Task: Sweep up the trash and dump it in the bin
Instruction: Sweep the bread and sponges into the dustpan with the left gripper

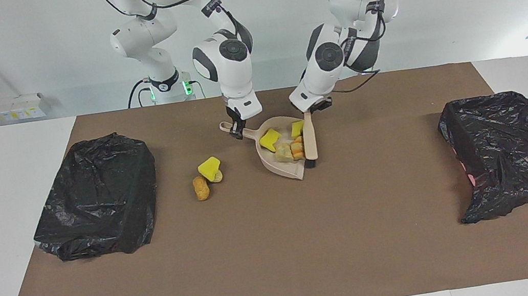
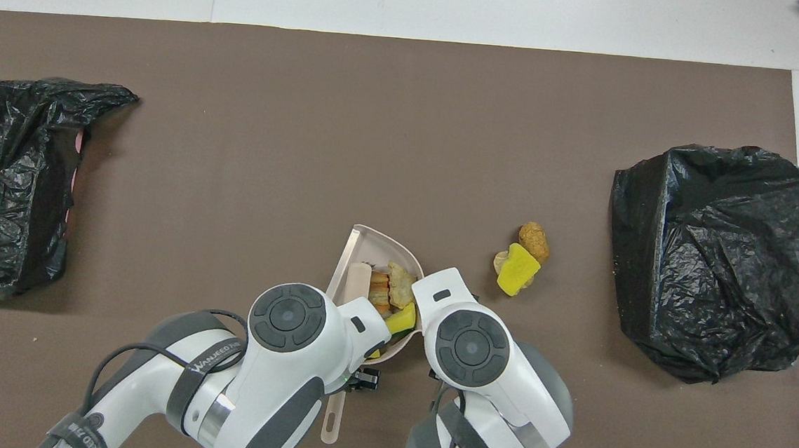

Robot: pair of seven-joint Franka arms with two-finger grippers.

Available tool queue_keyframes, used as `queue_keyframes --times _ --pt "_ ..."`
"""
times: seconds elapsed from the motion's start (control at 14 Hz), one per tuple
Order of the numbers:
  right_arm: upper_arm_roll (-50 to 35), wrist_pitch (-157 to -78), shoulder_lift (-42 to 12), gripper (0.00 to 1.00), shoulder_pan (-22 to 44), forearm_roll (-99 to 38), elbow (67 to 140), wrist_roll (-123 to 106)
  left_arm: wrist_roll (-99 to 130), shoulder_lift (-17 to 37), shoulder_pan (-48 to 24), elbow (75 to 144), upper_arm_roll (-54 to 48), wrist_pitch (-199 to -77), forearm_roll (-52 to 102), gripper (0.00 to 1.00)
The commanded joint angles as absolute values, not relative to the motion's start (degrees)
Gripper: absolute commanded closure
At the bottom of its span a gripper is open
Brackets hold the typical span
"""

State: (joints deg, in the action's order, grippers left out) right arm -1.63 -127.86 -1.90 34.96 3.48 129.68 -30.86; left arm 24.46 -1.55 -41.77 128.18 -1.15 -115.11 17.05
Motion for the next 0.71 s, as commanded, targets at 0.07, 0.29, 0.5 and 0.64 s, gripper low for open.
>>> queue_keyframes --times 0.07,0.29,0.5,0.64 --pt "-1.67 -128.94 -2.72 1.00 34.98 4.57 129.20 -29.80 27.32 -1.50 -40.00 126.91 0.18 -113.47 17.32 1.00" --pt "-1.67 -128.94 -2.81 1.00 34.98 4.66 129.11 -29.79 27.60 -1.32 -34.64 127.61 0.18 -113.38 14.95 1.00" --pt "-1.67 -127.63 -2.55 1.00 34.98 4.57 127.80 -29.79 27.77 -0.88 -29.62 127.71 0.17 -113.47 13.71 1.00" --pt "-1.58 -125.26 -0.89 1.00 34.46 4.57 127.36 -29.79 27.86 -0.79 -26.30 127.71 0.26 -113.47 11.62 1.00"
